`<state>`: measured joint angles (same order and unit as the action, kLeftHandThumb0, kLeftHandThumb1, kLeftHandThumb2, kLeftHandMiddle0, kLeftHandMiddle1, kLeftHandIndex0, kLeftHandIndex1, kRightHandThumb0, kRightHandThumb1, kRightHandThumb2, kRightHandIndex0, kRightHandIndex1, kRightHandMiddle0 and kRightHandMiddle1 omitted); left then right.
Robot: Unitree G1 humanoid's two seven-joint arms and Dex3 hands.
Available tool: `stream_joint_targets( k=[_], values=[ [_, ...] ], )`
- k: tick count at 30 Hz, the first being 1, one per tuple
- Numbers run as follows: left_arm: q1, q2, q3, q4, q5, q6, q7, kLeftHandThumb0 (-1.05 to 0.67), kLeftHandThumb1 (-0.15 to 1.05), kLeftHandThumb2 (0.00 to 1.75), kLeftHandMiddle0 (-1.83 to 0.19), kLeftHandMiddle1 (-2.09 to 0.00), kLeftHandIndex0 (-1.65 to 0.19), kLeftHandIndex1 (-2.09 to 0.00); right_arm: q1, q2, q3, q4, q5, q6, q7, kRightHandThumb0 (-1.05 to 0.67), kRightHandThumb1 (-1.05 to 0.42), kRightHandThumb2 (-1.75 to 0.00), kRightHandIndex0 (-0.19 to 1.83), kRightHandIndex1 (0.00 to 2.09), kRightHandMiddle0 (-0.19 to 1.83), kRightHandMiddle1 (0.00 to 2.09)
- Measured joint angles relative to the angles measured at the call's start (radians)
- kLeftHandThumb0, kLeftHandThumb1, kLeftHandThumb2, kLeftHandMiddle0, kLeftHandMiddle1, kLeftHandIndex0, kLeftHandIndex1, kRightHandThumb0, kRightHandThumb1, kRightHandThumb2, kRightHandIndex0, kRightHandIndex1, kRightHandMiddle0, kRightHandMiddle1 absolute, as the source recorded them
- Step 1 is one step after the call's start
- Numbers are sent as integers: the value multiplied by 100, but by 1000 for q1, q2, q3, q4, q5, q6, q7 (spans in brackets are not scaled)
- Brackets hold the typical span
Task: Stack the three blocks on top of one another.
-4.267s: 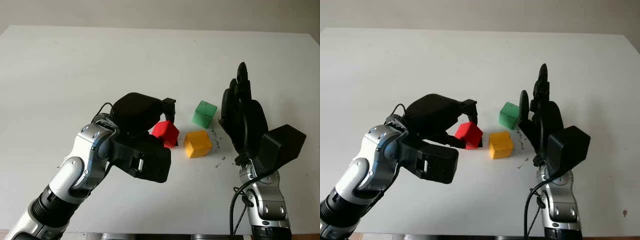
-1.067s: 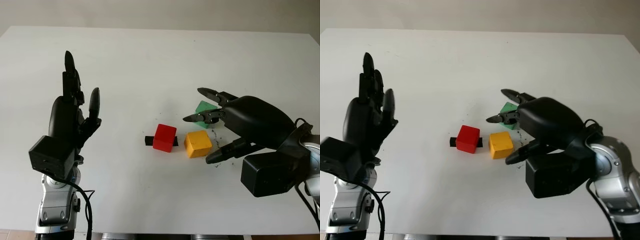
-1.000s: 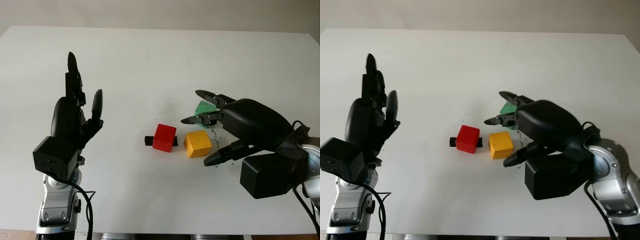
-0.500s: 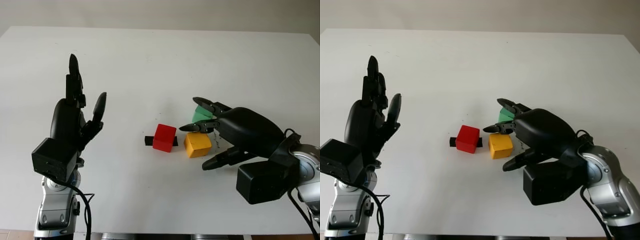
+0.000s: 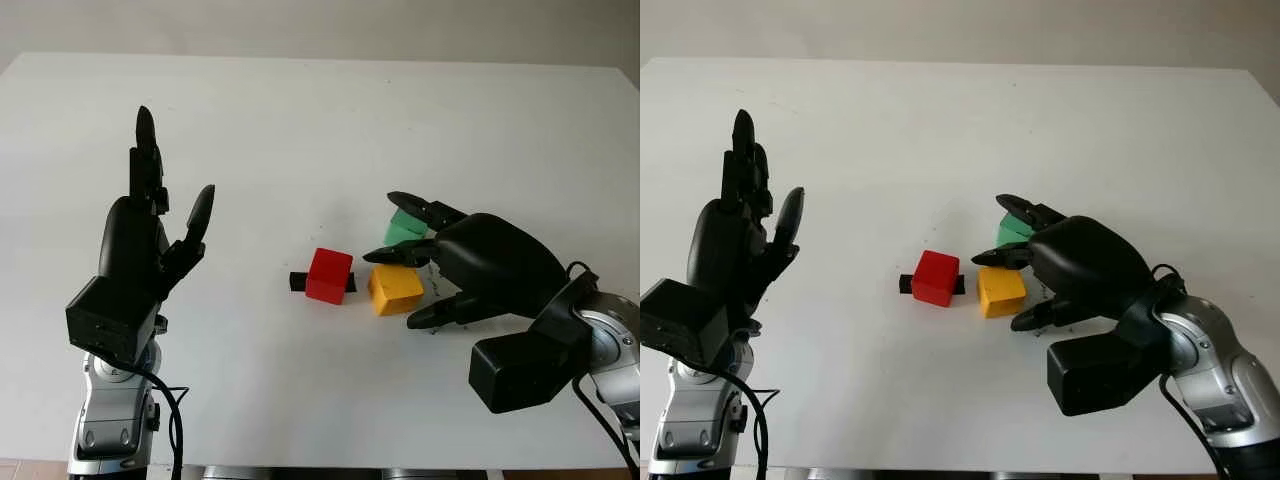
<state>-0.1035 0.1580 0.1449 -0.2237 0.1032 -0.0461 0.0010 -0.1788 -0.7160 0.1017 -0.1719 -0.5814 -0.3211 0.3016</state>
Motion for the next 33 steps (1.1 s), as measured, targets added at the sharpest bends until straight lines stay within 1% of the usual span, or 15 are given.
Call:
stream_joint_targets(
  k=[1, 2, 3, 4, 5, 6, 9, 13, 18, 22, 25, 29, 31, 33],
  values=[
    [0, 0, -2, 0, 2, 3, 1, -81, 105, 42, 16, -5, 14, -6, 0, 6, 0, 3, 3, -8, -12, -45, -85, -6, 23, 10, 93, 32],
    [0, 0, -4, 0, 2, 7, 2, -80, 105, 42, 16, -6, 14, -6, 0, 11, 0, 8, 6, -16, -23, -43, -85, -6, 25, 8, 86, 51],
    [0, -1, -6, 0, 2, 11, 2, -79, 105, 42, 16, -6, 14, -6, 0, 15, 0, 14, 11, -23, -33, -43, -86, -6, 28, 7, 74, 77],
    [0, -1, -6, 0, 1, 13, 2, -78, 105, 41, 16, -6, 14, -6, 0, 20, -1, 19, 18, -29, -40, -43, -87, -6, 29, 6, 68, 91],
    [0, -1, -7, 0, 1, 16, 2, -77, 105, 41, 15, -6, 14, -6, 0, 22, -1, 22, 28, -32, -42, -43, -88, -6, 28, 5, 63, 100],
    [0, -1, -7, 0, 1, 19, 3, -76, 105, 41, 15, -6, 14, -6, 0, 24, -2, 23, 39, -32, -41, -42, -89, -6, 28, 5, 60, 104],
    [0, -3, -7, 0, 0, 29, 4, -75, 105, 41, 15, -5, 14, -6, 0, 30, -7, 22, 71, -21, -22, -42, -89, -6, 28, 5, 57, 109],
    [0, -3, -10, -3, 1, 37, 6, -74, 105, 41, 14, -6, 13, -6, 1, 42, -18, 20, 104, -14, -12, -41, -89, -5, 30, 6, 57, 111],
    [0, -2, -10, -3, 2, 36, 7, -74, 105, 41, 14, -6, 12, -6, -2, 48, -23, 26, 121, -34, -20, -41, -87, -5, 32, 7, 55, 110],
    [0, -2, -10, -3, 11, 36, 8, -75, 105, 42, 13, -6, 12, -6, -30, 48, -40, 34, 132, -32, -18, -40, -87, -5, 33, 7, 56, 109],
    [1, -2, -11, -3, 14, 36, 8, -74, 105, 42, 13, -6, 12, -6, -85, 47, -62, 37, 162, 1, 10, -42, -85, -5, 33, 7, 62, 108],
    [3, -2, -13, -4, 15, 37, 7, -75, 105, 43, 14, -5, 12, -6, -203, 32, -66, 85, 204, 17, 76, -43, -84, -5, 34, 6, 66, 108],
    [6, -2, -14, -9, 13, 41, 5, -77, 105, 44, 14, -5, 12, -6, -271, 15, -61, 134, 203, 0, 102, -43, -83, -5, 34, 7, 69, 108],
    [9, -1, -13, -19, 8, 49, 0, -77, 105, 45, 15, -5, 13, -5, -351, -4, -51, 198, 204, -52, 126, -44, -84, -5, 33, 6, 70, 108]
  ],
)
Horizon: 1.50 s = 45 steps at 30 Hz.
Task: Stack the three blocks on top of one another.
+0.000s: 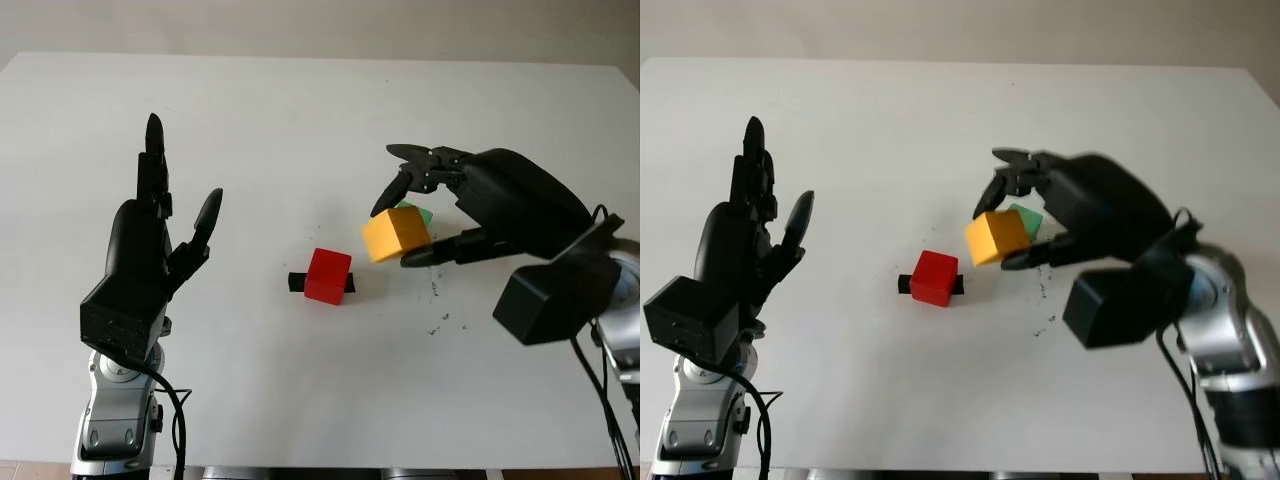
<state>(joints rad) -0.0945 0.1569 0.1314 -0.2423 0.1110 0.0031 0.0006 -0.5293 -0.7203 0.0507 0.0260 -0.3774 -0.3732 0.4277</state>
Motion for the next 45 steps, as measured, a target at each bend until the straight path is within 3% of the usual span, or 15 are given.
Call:
stream_joint_targets(
  k=[7, 13, 32, 37, 45],
  values=[
    [5, 0, -4, -13, -10, 15, -13, -80, 105, 52, 17, -5, 16, -4, -277, -30, 77, 228, 6, -225, 85, -49, -85, -6, 31, 5, 73, 108],
    [6, -1, -6, -14, -19, 11, -14, -77, 105, 57, 19, -5, 17, -4, -443, 11, 155, 331, 58, -276, 214, -49, -84, -5, 30, 5, 72, 109],
    [22, -26, -4, -17, -46, 5, 10, -78, 105, 53, 18, -6, 16, -6, -518, 106, 283, 474, 50, -437, 348, -49, -91, -6, 26, 5, 52, 130],
    [22, -26, -5, -17, -40, 3, 13, -80, 105, 52, 18, -5, 17, -5, -533, 112, 300, 517, 24, -515, 337, -50, -92, -6, 23, 4, 50, 140],
    [22, -25, -6, -17, -42, 1, 11, -81, 105, 51, 17, -6, 16, -6, -541, 123, 305, 582, -24, -615, 252, -48, -94, -6, 21, 4, 46, 138]
  ],
)
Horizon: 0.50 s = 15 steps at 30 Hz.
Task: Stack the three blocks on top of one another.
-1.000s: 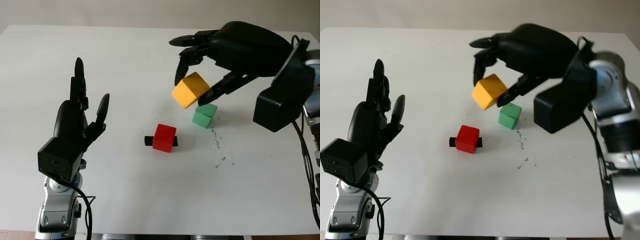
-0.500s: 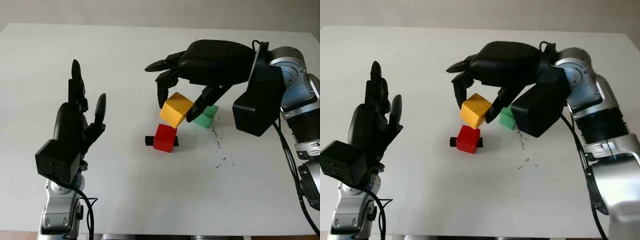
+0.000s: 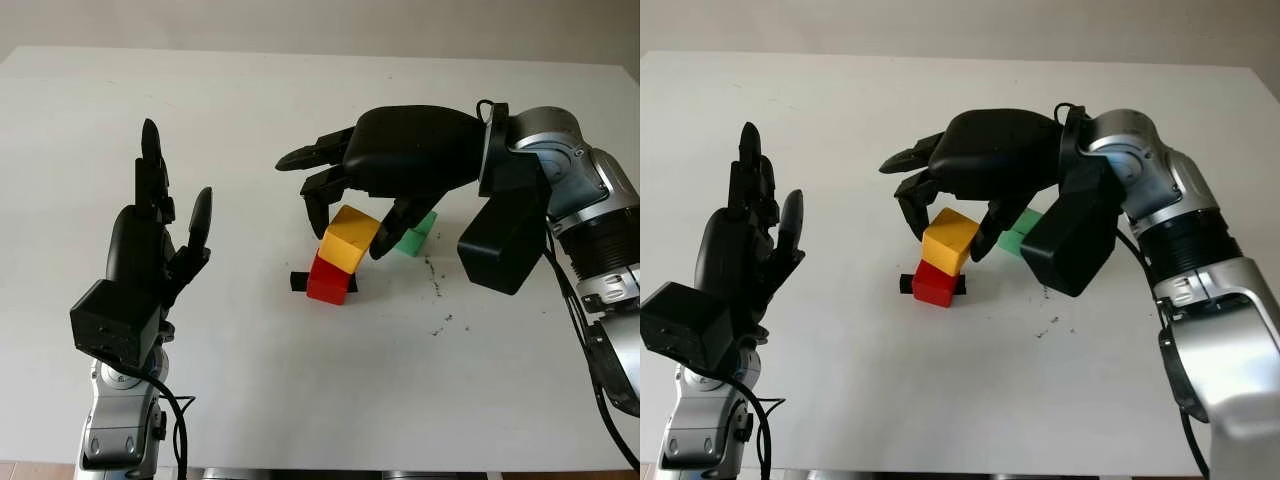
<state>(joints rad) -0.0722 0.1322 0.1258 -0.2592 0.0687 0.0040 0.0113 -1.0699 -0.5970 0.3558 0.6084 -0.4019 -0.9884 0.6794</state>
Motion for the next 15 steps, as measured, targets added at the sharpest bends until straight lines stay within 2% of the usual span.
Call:
stream_joint_targets(
  k=[15],
  values=[
    [14, 4, -14, 0, 36, -2, 2, -81, 105, 54, 18, -5, 16, -5, -20, 24, 27, 51, -62, -68, -82, -50, -94, -6, 17, 4, 43, 140]
  ],
)
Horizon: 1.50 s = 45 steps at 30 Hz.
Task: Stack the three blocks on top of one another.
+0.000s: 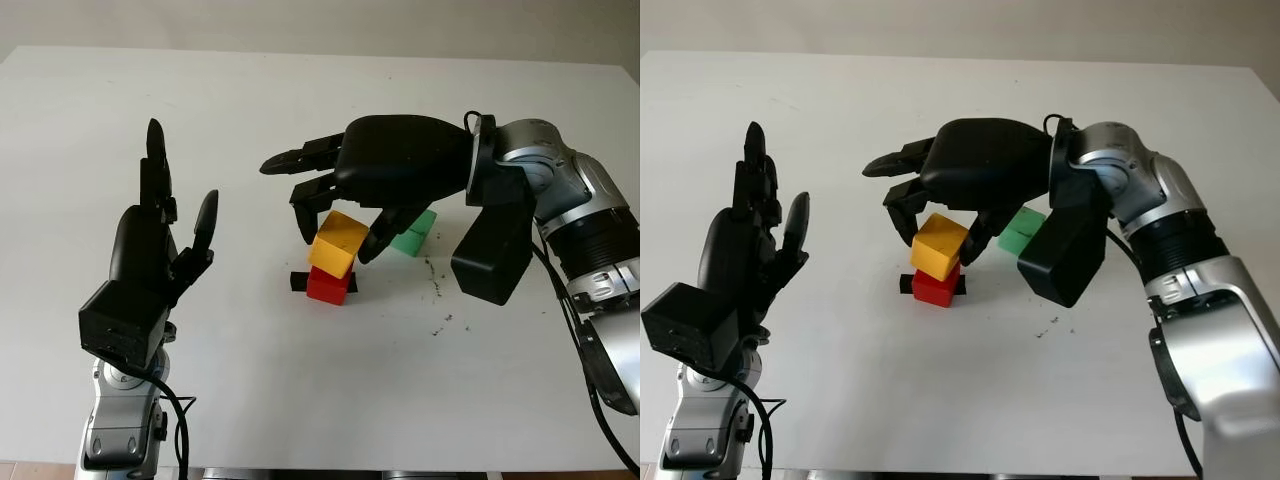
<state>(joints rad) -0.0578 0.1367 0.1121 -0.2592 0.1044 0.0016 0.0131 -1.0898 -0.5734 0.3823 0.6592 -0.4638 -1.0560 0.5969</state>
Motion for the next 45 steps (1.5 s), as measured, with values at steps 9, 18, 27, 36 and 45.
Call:
stream_joint_targets(
  k=[9, 18, 27, 36, 45],
  values=[
    [5, -4, 0, 0, -1, -10, 6, -80, 105, 54, 18, -5, 15, -6, -13, 1, 21, 6, 4, 9, 46, -48, -94, -6, 17, 4, 42, 140],
    [12, -4, -1, 0, 0, -14, 6, -79, 105, 54, 18, -5, 15, -5, -17, 1, 31, 20, 2, -2, 50, -49, -94, -5, 19, 6, 45, 141],
    [12, -11, -3, 0, 1, -20, 19, -81, 105, 53, 17, -6, 14, -6, -17, 5, 33, 62, -19, -55, -23, -53, -93, -5, 21, 6, 47, 141],
    [17, -19, -16, -30, 27, 17, 34, -82, 105, 53, 16, -6, 13, -6, -17, 13, 34, 77, -25, -63, -49, -52, -94, -5, 18, 5, 45, 144],
    [18, -23, -23, -33, 35, 29, 45, -84, 105, 54, 15, -5, 13, -6, -17, 14, 36, 81, -23, -71, -48, -51, -94, -5, 20, 6, 43, 148]
  ],
)
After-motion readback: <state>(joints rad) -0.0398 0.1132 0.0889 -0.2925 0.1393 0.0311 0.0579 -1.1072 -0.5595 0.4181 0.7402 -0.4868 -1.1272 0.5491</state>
